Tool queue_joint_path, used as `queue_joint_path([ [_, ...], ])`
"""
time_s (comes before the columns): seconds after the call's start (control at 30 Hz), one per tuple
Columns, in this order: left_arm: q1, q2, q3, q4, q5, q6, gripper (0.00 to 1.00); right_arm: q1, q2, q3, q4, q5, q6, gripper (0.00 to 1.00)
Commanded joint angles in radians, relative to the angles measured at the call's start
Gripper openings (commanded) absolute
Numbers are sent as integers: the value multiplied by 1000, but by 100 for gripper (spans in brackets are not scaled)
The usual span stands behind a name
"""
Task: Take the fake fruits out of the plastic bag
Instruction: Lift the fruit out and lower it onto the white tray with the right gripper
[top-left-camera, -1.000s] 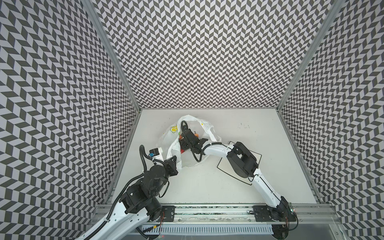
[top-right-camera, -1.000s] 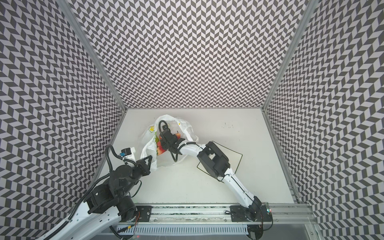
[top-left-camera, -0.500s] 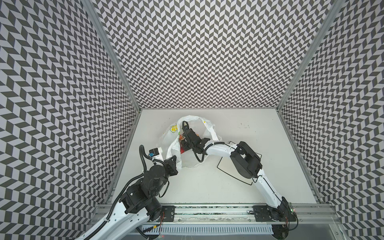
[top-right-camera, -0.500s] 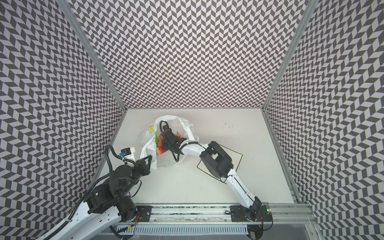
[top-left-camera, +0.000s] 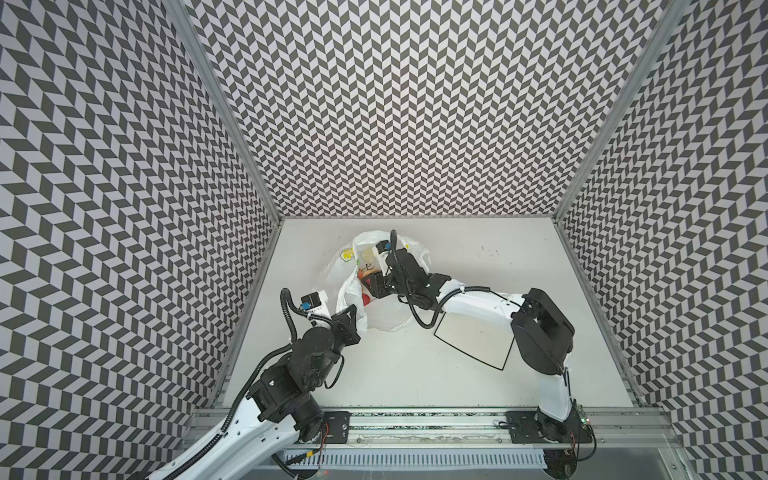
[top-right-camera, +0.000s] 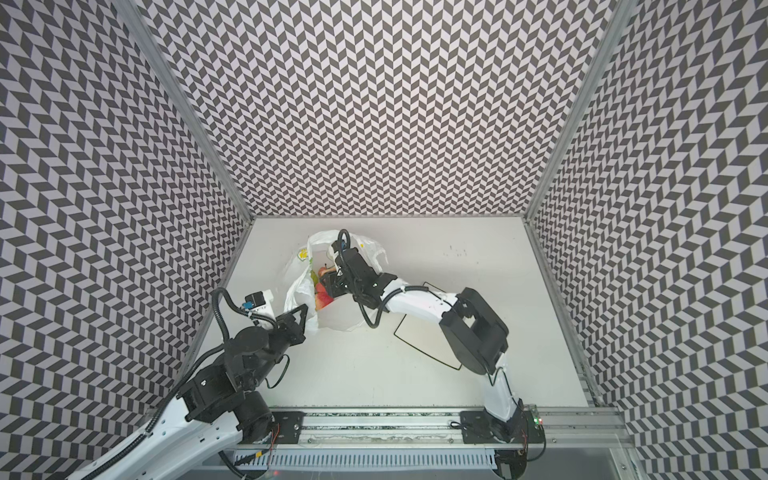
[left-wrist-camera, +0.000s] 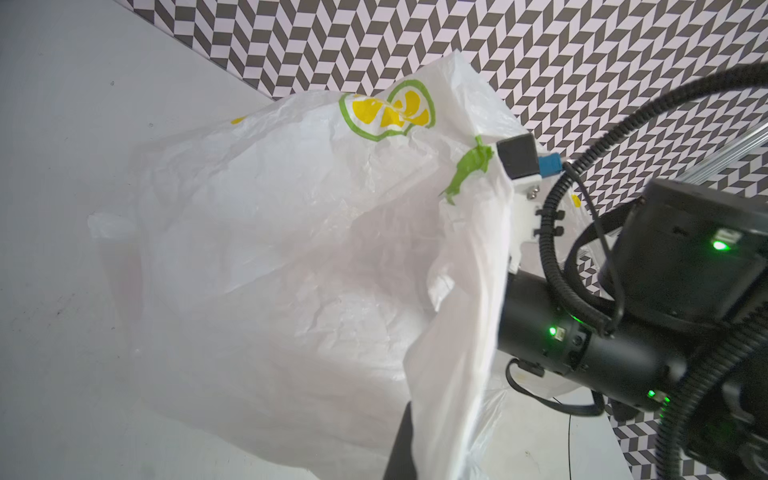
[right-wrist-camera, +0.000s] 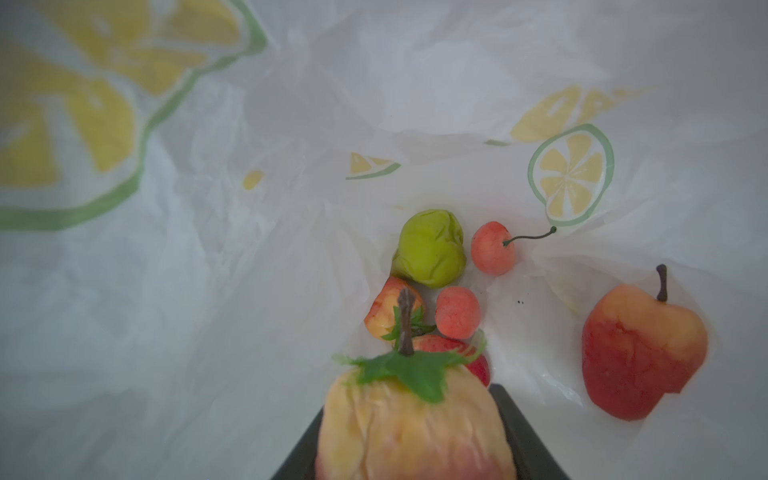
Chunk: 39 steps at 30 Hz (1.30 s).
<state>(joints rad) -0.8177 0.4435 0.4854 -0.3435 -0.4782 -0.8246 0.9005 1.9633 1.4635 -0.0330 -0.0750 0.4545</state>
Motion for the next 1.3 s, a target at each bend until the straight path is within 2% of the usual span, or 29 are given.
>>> queue_joint_path([
  [0.0, -3, 6, -13, 69, -33, -1, 0, 7, -115, -71, 53, -61, 38, 41],
  [0.4, -3, 6, -39, 104, -30, -7, 0, 51, -559, -407, 31, -135, 21, 42],
  [0.53, -3, 4, -41, 116, -28, -2, 0, 61, -745, -539, 6, -116, 6, 42],
  [0.67, -3, 3, -47, 121, -25, 1, 0, 61, -950, -688, -47, -25, -1, 42],
  [0.8, -4, -10, -55, 110, -17, -2, 0, 60, -1150, -837, -119, 146, 42, 43],
  [0.87, -4, -24, -61, 96, -17, -7, 0, 57, -1204, -881, -166, 237, 87, 44],
  [0.93, -4, -39, -68, 92, -20, -7, 0, 34, -1215, -920, -202, 319, 148, 46],
  [1.03, -4, -45, -68, 89, -23, 0, 0, -61, -1153, -958, -181, 340, 182, 46],
  [1.13, -4, -36, -57, 87, -22, 10, 0, -192, -1047, -985, -58, 301, 173, 45],
  [1.27, -4, -26, -44, 87, -12, 25, 0, -270, -858, -982, 116, 324, 134, 45],
])
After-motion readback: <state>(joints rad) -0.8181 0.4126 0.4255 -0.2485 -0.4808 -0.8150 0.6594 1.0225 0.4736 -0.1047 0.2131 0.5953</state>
